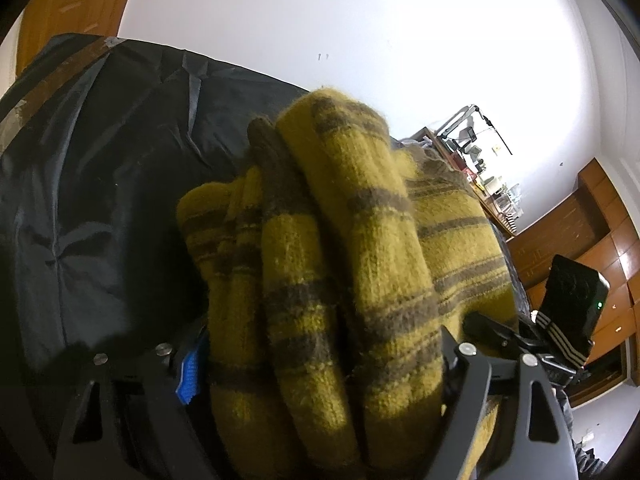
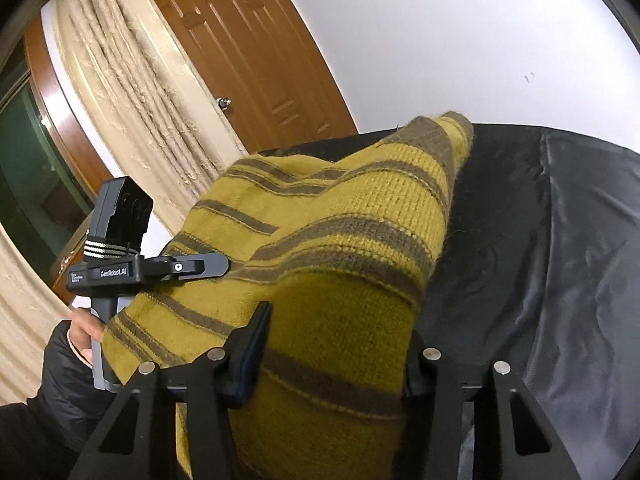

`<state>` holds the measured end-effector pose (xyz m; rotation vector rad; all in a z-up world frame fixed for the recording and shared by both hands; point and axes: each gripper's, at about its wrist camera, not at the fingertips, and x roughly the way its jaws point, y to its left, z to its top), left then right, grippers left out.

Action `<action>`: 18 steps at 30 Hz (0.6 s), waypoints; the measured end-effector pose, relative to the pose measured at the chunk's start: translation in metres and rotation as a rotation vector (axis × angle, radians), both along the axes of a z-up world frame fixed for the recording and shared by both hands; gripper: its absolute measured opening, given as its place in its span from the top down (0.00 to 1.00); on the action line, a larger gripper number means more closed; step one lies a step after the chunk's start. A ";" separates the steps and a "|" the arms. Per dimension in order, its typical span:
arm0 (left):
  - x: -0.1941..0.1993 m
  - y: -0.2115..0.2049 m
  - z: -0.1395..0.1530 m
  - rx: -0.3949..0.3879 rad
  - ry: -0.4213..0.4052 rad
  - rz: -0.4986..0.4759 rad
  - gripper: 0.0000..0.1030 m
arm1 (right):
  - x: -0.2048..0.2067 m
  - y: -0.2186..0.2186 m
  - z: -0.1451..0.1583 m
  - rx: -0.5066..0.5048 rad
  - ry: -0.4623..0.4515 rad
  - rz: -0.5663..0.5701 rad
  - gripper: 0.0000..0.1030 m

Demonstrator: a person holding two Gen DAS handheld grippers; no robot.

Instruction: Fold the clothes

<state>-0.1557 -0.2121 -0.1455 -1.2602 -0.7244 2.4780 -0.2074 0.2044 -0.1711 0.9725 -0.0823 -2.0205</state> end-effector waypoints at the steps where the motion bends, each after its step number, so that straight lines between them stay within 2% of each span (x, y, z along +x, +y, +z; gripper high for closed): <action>1: 0.001 0.001 0.001 -0.001 0.000 -0.003 0.19 | -0.001 -0.003 -0.001 0.002 0.005 -0.003 0.48; 10: 0.003 0.043 0.013 -0.013 0.001 -0.086 0.33 | 0.028 0.024 0.025 0.004 0.108 -0.038 0.53; 18: -0.003 0.117 0.033 -0.001 0.032 -0.193 0.42 | 0.053 0.084 0.057 0.014 0.203 -0.140 0.54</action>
